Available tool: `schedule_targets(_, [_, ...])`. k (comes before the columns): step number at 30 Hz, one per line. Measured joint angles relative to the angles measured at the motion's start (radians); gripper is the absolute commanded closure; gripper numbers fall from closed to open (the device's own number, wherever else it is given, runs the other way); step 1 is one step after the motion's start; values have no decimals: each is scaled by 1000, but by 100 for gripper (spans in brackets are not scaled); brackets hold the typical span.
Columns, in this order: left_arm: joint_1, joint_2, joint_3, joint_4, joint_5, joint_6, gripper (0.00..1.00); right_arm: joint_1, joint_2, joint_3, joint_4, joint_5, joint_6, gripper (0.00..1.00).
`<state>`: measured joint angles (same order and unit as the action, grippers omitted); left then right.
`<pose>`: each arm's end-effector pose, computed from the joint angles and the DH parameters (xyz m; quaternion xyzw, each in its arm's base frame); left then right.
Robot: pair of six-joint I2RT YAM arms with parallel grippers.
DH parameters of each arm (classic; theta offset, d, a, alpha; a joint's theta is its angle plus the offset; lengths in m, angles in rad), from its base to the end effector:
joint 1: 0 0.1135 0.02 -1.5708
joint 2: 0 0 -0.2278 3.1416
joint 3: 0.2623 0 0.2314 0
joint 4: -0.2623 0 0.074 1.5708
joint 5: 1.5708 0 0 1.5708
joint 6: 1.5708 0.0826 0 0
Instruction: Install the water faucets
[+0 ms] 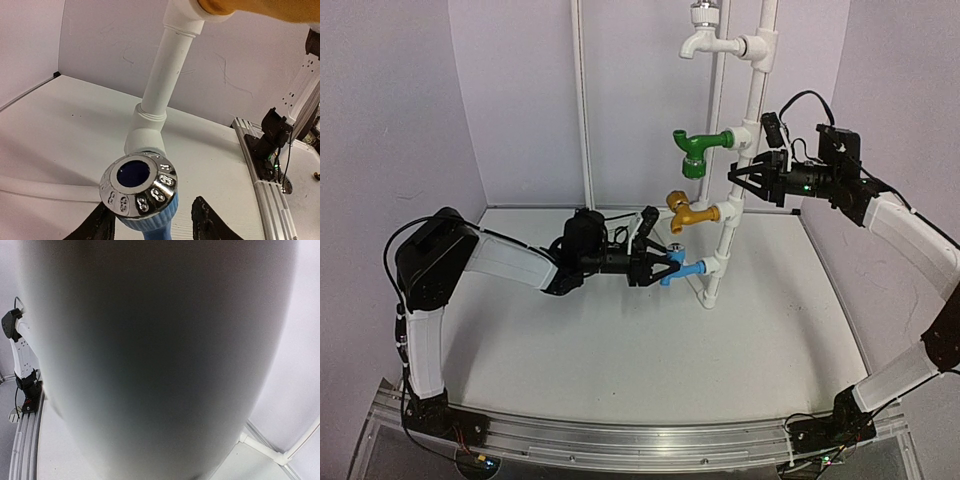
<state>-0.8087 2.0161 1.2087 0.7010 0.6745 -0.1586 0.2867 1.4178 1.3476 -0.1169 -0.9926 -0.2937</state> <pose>0.2759 -0.3638 0.1844 0.4338 0.5944 -0.5112 0.4441 0.2965 0.1595 0.3607 -0.4848 0.5619 0.3647 0.5623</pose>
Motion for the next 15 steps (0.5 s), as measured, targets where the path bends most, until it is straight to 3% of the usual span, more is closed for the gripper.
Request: schedule_targets(15, [-109, -48, -119, 44, -335, 556, 63, 0, 0, 0, -1, -9, -3, 100])
